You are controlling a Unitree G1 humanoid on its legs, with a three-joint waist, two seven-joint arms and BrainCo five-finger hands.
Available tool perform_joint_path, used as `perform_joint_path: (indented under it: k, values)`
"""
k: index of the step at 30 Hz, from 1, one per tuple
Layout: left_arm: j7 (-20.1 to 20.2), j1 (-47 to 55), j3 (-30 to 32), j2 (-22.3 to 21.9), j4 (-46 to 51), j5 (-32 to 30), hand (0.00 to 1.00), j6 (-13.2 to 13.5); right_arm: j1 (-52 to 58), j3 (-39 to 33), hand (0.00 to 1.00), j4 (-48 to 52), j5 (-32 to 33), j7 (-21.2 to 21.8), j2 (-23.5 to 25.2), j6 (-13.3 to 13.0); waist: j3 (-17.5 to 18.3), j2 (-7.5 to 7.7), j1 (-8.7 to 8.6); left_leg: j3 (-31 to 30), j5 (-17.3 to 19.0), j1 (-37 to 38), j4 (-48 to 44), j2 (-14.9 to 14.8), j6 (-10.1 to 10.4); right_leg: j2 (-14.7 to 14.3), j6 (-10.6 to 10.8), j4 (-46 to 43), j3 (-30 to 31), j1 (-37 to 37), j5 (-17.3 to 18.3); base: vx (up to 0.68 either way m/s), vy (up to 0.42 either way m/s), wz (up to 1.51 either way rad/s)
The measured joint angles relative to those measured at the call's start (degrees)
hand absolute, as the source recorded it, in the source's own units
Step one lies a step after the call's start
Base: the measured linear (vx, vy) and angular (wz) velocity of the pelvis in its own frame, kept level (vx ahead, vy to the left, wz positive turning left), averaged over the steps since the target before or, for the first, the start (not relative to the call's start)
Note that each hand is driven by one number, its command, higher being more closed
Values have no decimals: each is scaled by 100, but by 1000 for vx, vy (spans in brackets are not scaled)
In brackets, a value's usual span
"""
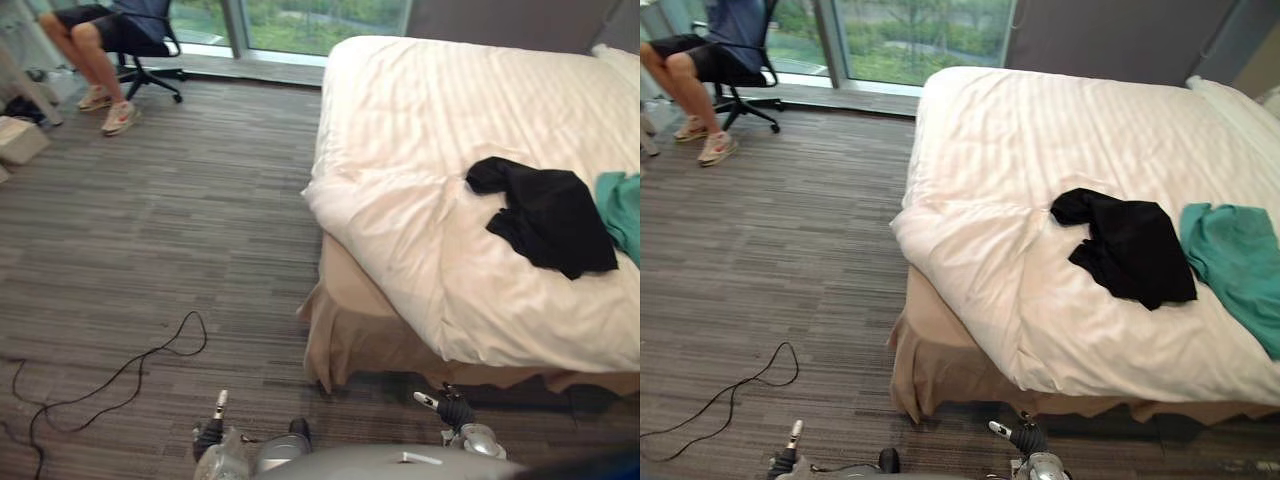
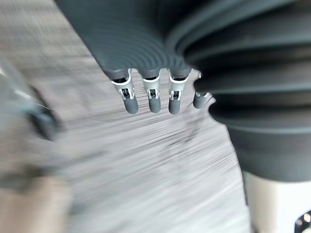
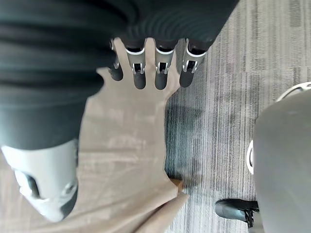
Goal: Tidy the bed and pick cloth on bed and put in laundry
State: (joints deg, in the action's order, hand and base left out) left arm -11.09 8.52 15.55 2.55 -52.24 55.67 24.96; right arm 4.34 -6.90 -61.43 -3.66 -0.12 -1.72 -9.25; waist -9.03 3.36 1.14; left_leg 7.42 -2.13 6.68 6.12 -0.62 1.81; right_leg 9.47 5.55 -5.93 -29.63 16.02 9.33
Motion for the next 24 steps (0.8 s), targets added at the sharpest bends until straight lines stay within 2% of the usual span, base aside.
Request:
perform_joint_path:
  k: [2, 3, 5, 6, 7, 9, 10, 11, 12, 15, 16, 18, 20, 21, 22, 23, 24]
  values:
    - [-15, 98, 218, 3, 762, 7, 0, 472, 86, 14, 0, 152, 1, 1, 10, 0, 18, -22, 79, 15, 59, -78, 0, 18, 17, 24, 0, 108, -138, 58, 7, -10, -19, 5]
    - [-29, 98, 263, -1, 939, 0, 0, 591, 126, 20, 0, 214, 5, 1, 9, -2, 11, -34, 105, 37, 92, -88, 0, 26, -30, 36, 1, 134, -139, 52, 7, -17, -21, -12]
    - [-133, 98, 310, 13, 1673, -18, 0, 1057, 272, 53, 0, 440, 11, 4, 10, -35, 21, -55, 144, 133, 135, -85, 0, 60, -76, 92, 10, 148, -211, 56, 12, 5, -3, -8]
    - [-200, 89, 310, 23, 1884, -59, 0, 1171, 305, 70, 0, 475, 12, 5, 15, -44, 35, -40, 142, 158, 150, -85, -1, 68, -87, 109, 10, 136, -227, 58, 12, 26, 13, 5]
    - [-490, 55, 319, 46, 2245, -356, 0, 1403, 363, 95, 0, 543, 12, 7, 37, -54, 56, -1, 142, 187, 175, -79, -1, 79, -100, 140, 9, 88, -253, 58, 9, 36, 17, 9]
    - [-768, -4, 396, 90, 2750, -697, 0, 1669, 465, 180, 0, 608, 19, 6, 71, -114, 120, 96, 144, 259, 212, -46, -2, 84, -119, 188, 3, -23, -245, 46, 0, 103, 40, 6]
    - [-759, -27, 492, 145, 3038, -722, 0, 1808, 507, 256, 0, 625, 20, 6, 89, -133, 150, 117, 162, 271, 227, 13, -3, 84, -98, 209, -24, -117, -228, 48, -21, 141, 42, -1]
    - [-755, -25, 511, 197, 3145, -722, 0, 1869, 520, 310, 0, 627, 20, 7, 90, -139, 176, 132, 161, 273, 223, 43, -4, 81, -102, 211, -45, -158, -206, 51, -35, 197, 20, 7]
    - [-667, -6, 492, 364, 3343, -794, 0, 1934, 649, 388, 0, 633, 20, 26, 110, -159, 294, 226, 162, 226, 212, 101, -6, 77, -121, 196, -125, -314, -178, 43, -85, 142, 6, 11]
    - [-662, -22, 467, 364, 3592, -1114, 0, 1952, 708, 403, 0, 646, 51, 47, 105, -249, 305, 231, 146, 239, 209, 173, -33, 42, -120, 175, -247, -458, -93, 17, -213, 190, 18, 16]
    - [-897, 40, 415, 435, 3955, -1771, 0, 1861, 740, 409, 0, 632, 114, 52, 92, -300, 312, 218, 167, 328, 208, 192, -46, 20, -118, 169, -232, -508, -61, -5, -307, 145, 12, 9]
    - [-1281, -2, 501, 667, 4648, -2461, 0, 1517, 777, 393, 0, 610, 123, 88, 40, -385, 336, 181, 178, 433, 210, 199, -47, 2, -115, 161, -231, -577, 118, -81, -316, 158, -5, -2]
    - [-1553, -425, 656, 1531, 5374, -3469, 0, 467, 843, 324, 0, 620, 122, 116, -81, -565, 451, -12, 140, 560, 236, 164, -48, -25, -77, 114, -231, -494, 459, -153, -296, 127, -61, -20]
    - [-1554, -566, 712, 1750, 5421, -3758, 0, 215, 857, 312, 0, 616, 119, 115, -133, -581, 496, -64, 136, 654, 238, 155, -48, -26, -74, 102, -192, -430, 556, -149, -327, 99, -91, -47]
    - [-1513, -815, 761, 2121, 5484, -4273, 0, -243, 919, 284, 0, 624, 115, 103, -211, -590, 628, -186, 131, 866, 238, 139, -48, -48, -74, 83, -98, -341, 751, -173, -384, 74, -100, -55]
    - [-1402, -985, 750, 2416, 5517, -4724, 0, -485, 1000, 283, 0, 588, 95, 92, -347, -565, 722, -311, 126, 1026, 238, 144, -47, -75, -74, 65, -11, -266, 885, -166, -438, 61, -105, -52]
    - [-1330, -1045, 740, 2518, 5524, -4988, 0, -556, 1044, 257, 0, 582, 94, 88, -396, -536, 754, -367, 90, 1101, 238, 152, -47, -87, -74, 69, -6, -251, 949, -165, -442, 50, -116, -40]
